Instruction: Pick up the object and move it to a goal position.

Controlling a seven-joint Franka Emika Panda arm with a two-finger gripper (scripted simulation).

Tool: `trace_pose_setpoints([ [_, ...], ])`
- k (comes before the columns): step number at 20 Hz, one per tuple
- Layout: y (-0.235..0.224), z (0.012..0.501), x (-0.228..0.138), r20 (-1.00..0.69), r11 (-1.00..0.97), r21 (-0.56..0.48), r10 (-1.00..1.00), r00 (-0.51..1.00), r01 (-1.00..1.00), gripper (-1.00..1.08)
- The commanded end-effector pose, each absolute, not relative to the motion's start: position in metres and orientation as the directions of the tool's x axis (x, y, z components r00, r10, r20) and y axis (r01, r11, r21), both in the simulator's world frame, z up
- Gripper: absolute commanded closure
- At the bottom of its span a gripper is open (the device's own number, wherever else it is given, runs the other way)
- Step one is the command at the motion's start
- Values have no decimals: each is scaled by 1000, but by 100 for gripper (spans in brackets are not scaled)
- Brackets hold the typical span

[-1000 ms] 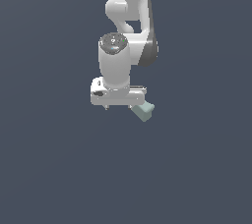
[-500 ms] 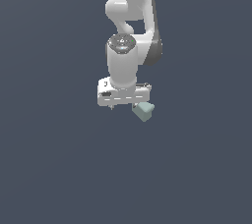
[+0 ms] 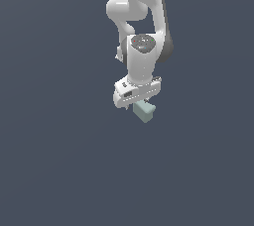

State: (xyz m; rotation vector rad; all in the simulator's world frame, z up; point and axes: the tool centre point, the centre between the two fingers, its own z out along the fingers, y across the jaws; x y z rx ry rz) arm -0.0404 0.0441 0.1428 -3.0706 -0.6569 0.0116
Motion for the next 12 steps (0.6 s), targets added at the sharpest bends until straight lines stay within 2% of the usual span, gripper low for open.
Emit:
trace_pose_setpoints([
  [1,57,139,-49,-5,-876,-2,481,876,481,-92],
  [12,85,132,-70,0,-777,0,630,777,630,-92],
])
